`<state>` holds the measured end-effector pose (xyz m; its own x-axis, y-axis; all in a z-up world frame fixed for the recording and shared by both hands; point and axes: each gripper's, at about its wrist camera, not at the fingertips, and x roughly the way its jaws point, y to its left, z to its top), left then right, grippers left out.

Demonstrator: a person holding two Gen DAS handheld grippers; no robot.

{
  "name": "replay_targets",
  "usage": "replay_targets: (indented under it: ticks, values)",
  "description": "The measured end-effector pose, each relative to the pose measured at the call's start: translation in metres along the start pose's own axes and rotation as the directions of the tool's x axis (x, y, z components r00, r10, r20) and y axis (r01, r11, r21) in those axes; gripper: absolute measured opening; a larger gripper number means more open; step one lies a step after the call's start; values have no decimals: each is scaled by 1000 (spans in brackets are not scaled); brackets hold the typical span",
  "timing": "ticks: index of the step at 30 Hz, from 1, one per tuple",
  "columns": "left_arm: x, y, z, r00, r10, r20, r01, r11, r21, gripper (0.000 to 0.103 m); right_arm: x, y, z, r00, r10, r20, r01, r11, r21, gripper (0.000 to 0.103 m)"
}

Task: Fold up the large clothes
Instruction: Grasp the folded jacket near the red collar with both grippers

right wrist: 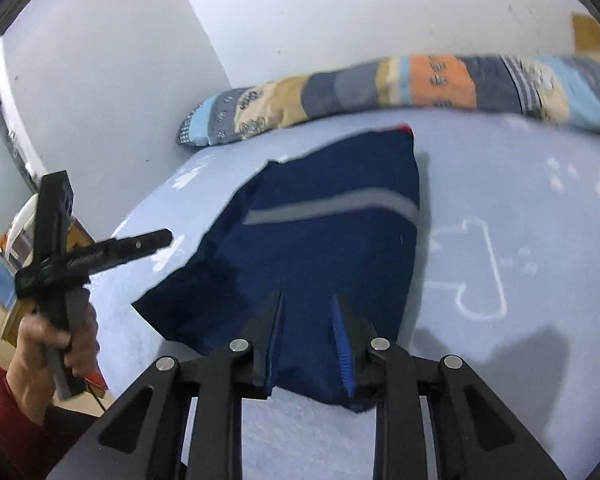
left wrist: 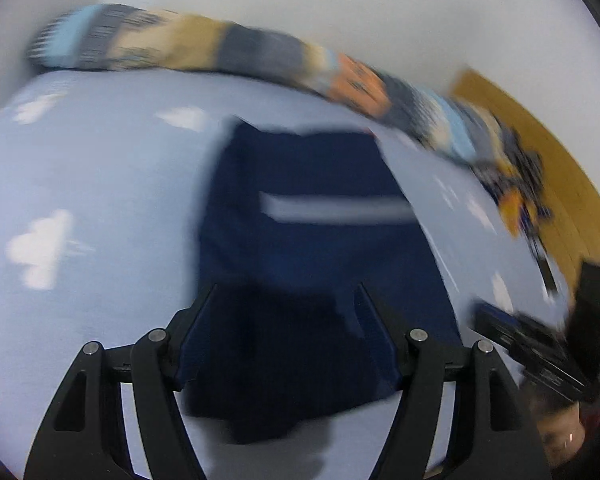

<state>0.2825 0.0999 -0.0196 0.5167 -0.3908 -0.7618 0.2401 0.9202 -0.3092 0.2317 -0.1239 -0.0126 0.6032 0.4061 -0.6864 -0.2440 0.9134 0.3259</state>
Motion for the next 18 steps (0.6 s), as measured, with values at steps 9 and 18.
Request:
replay_targets:
  ticks: [9,18]
  values:
    - [50,16,-15,964,174,-200,-169,985,43,75,50,-5,-41,990,-79,-116,68,993,-96,28]
    - [25,-3,25,987,162,15,-162,986,27,75,13,-31,35,999,21,-36,-20,999,44,29]
